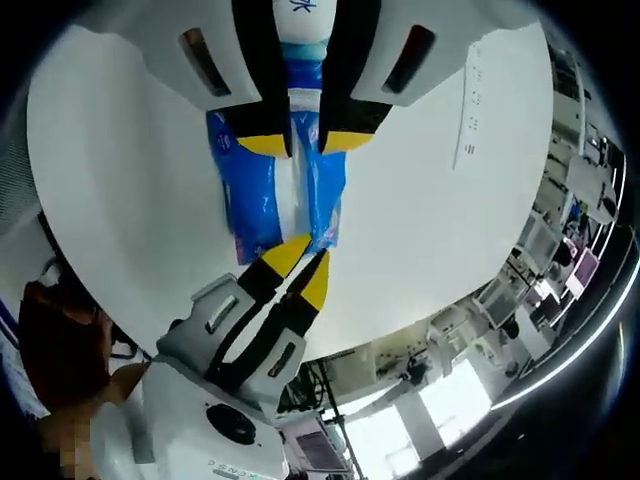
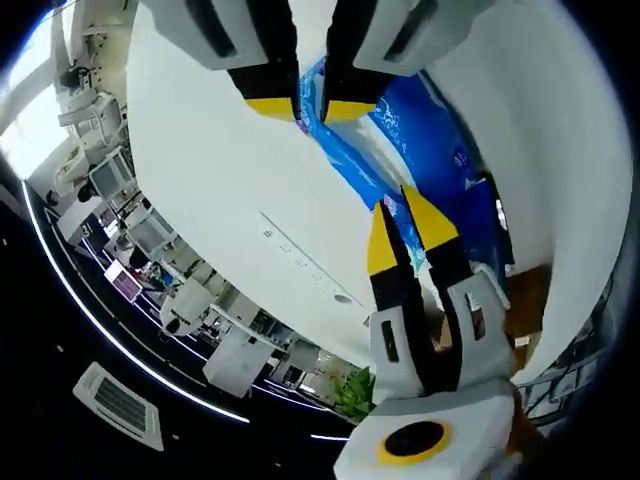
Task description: Operate the shoe box by opening the lid, removing the specified soft item, and placing it in the target area until the item is outside and the box remains undamaged.
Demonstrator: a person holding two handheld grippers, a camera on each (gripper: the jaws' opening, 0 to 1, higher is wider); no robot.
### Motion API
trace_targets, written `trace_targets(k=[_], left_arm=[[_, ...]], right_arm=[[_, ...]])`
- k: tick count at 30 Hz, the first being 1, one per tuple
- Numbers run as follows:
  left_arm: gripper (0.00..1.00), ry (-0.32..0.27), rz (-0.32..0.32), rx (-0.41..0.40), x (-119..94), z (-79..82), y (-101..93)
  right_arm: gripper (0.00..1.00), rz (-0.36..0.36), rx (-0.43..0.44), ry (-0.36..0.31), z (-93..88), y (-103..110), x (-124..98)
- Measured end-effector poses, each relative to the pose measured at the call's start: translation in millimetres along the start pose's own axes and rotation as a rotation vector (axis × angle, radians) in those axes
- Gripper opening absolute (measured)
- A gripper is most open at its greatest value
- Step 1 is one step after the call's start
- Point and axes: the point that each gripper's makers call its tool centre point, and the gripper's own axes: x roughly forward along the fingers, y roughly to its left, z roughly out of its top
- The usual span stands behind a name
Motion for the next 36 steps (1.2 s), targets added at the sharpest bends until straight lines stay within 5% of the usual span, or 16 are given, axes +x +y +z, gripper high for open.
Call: trace_targets(k=[13, 19, 36], left_arm=[[0.29, -0.006, 0.044, -0.062, -26, -2.7, 7.7], [0.38, -0.051, 0.073, -0.178, -42, 0.1, 9.1], [0.59, -0.102, 0.117, -0.319, -88, -4.8, 0.6]], right_arm=[[0.27, 0.041, 0.049, -0.008, 17.4, 9, -18], [0.41, 0.044, 0.059, -0.004, 20.1, 11, -25], [0.66, 0.069, 0.149, 0.013, 25.0, 25, -59]])
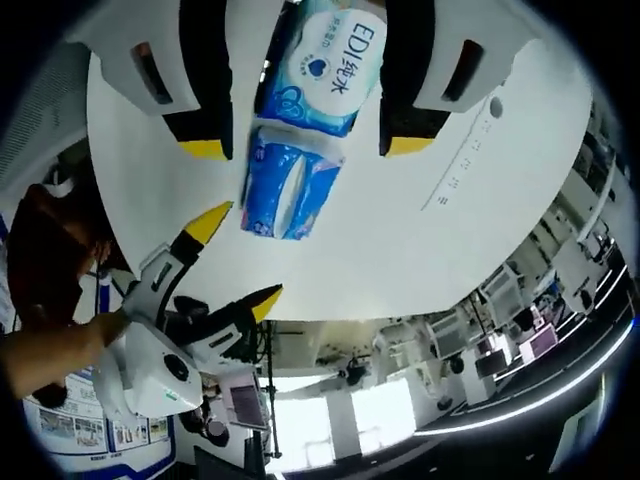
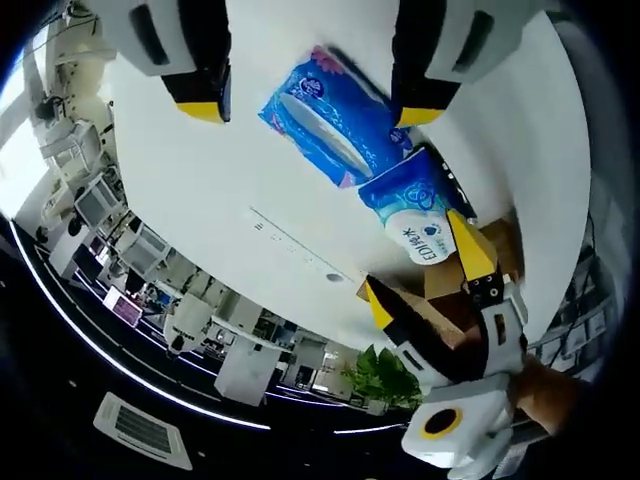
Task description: Operate the shoe box by opening the lid, removing the specified soft item, and placing it in the target area until the item is outside and the box remains undamaged.
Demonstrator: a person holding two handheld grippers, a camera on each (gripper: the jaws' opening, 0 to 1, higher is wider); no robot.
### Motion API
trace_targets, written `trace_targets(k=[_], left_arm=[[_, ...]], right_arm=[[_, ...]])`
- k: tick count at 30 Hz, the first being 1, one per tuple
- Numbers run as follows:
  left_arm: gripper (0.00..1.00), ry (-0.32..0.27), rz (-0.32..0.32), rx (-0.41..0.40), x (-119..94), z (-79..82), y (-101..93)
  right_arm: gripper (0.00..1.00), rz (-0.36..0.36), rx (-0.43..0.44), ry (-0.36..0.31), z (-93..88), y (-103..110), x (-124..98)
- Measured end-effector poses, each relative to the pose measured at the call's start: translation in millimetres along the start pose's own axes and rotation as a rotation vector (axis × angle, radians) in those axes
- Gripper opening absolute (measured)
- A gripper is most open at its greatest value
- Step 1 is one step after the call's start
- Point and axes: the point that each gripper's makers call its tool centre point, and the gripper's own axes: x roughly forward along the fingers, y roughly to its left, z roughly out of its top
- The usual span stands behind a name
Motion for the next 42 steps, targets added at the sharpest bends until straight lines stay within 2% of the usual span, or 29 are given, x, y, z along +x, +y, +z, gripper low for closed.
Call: trace_targets(k=[9, 15, 22, 27, 31, 42], left_arm=[[0.68, -0.027, 0.027, -0.056, -22, -1.0, 3.9], [0.70, -0.021, 0.043, -0.072, -38, -11.4, 5.0], [0.76, -0.032, 0.067, -0.094, -61, -22.7, 9.4], [0.84, -0.057, 0.077, -0.109, -78, -21.7, 8.3], [0.89, -0.075, 0.097, -0.108, -90, -24.9, 9.2], [0.97, -0.079, 0.147, -0.177, -119, -53.2, 15.0]], right_arm=[[0.78, 0.007, 0.068, -0.007, 7.8, 9, -11], [0.85, 0.014, 0.103, -0.015, 12.0, 17, -15], [0.95, 0.030, 0.110, -0.017, 17.1, 28, -21], [1.00, 0.014, 0.100, -0.035, 25.7, 28, -26], [0.99, 0.004, 0.101, -0.038, 30.8, 32, -30], [0.99, 0.023, 0.086, -0.037, 39.0, 53, -32]])
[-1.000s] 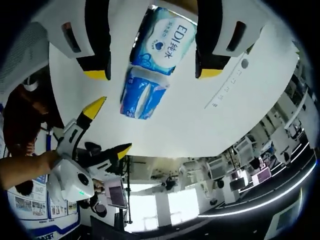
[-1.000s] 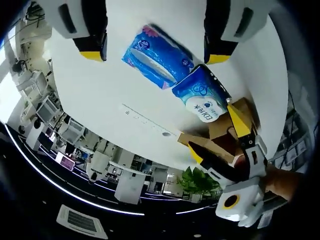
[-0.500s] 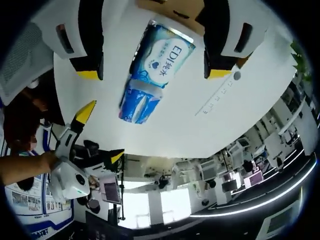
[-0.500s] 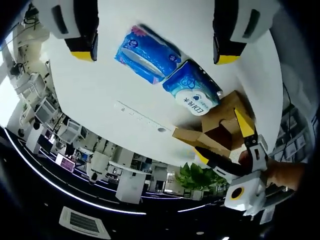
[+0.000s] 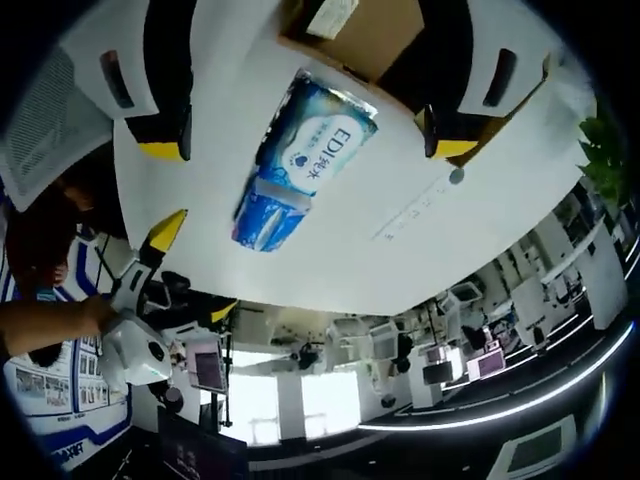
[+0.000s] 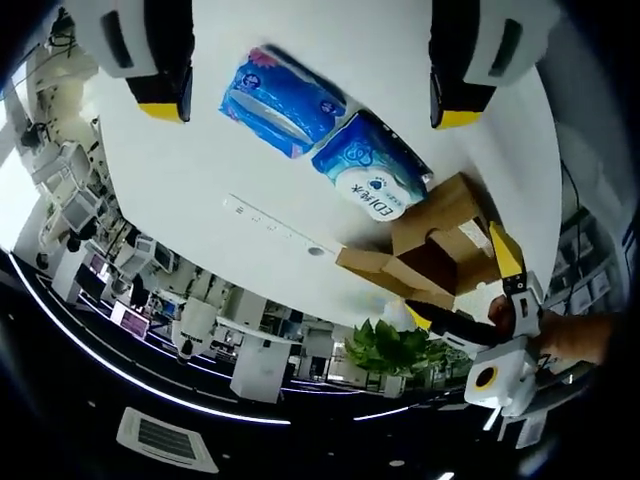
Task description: Operate the shoe box by opening the lid, removing the specified soft item, and placing it in the target area until the item is outside and the box remains undamaged.
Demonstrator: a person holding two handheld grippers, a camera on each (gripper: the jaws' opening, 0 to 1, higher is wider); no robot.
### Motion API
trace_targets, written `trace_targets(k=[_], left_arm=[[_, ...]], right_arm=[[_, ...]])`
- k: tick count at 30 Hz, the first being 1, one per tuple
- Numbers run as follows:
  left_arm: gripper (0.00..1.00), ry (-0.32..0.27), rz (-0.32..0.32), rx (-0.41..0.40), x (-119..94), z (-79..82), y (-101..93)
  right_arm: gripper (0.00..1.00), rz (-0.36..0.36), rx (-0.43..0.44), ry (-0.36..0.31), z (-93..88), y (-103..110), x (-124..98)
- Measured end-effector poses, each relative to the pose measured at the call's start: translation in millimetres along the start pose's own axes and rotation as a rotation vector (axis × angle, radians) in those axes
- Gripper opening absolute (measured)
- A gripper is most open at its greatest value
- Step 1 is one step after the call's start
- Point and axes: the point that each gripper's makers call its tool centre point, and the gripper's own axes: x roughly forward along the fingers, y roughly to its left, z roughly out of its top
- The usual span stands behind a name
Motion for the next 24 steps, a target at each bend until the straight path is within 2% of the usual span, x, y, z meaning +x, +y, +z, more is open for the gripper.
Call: trace_targets(k=[12, 24], left_arm=[[0.99, -0.012, 0.045, -0.034, -28, -18.0, 7.6], [0.99, -0.029, 0.112, -0.070, -62, -37.5, 24.3]], right_arm=[[0.98, 0.034, -0.034, -0.012, 16.8, 23, 4], [0.97, 0.095, -0.071, -0.032, 38.9, 50, 15]])
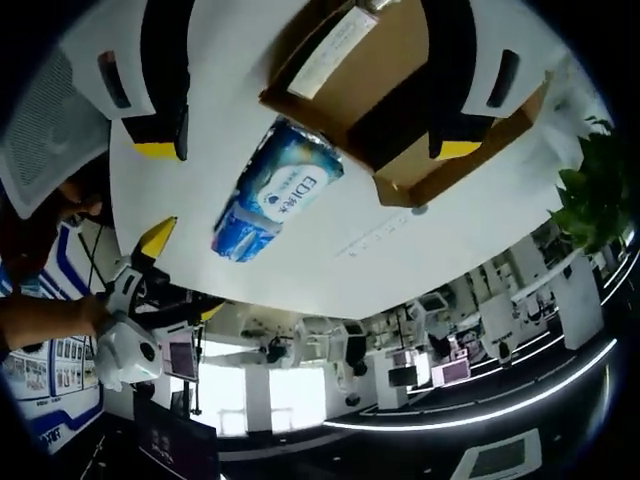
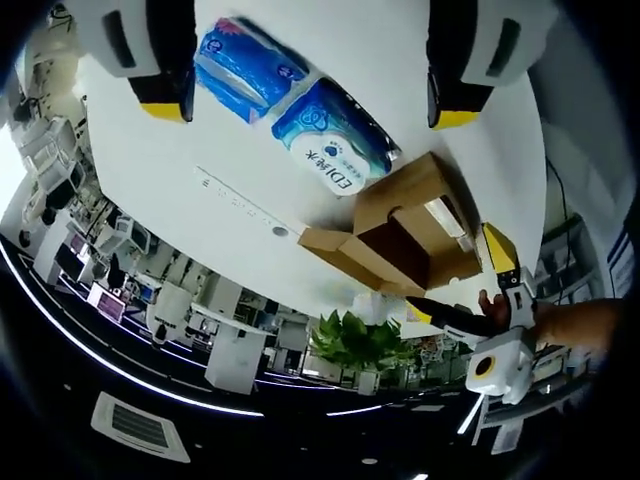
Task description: Operate the shoe box by opening the lid, removing the specified soft item, and placing it in the target area until the item is outside and the box remains undamaged.
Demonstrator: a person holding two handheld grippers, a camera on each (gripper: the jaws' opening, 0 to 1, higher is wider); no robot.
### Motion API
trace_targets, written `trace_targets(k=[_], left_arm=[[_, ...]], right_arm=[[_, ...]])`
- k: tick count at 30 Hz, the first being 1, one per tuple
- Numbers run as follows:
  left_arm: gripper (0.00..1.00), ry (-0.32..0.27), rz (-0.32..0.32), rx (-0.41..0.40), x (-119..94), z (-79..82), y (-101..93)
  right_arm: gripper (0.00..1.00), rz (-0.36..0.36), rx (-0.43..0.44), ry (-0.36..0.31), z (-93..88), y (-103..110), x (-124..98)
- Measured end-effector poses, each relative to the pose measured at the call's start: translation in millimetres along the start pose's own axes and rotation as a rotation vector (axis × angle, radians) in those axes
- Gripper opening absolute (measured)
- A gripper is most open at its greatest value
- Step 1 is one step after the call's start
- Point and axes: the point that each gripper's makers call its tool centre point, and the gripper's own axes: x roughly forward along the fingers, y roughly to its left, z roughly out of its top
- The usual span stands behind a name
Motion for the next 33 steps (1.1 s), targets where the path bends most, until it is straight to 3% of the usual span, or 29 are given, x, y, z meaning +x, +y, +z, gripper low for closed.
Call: trace_targets(k=[22, 33], left_arm=[[0.99, -0.037, 0.089, -0.058, -57, -23.4, 32.1], [0.99, -0.065, 0.142, -0.092, -88, -30.8, 35.6]], right_arm=[[0.87, 0.150, -0.097, -0.047, 42.7, 46, 33], [0.84, 0.235, -0.177, -0.059, 63.1, 70, 52]])
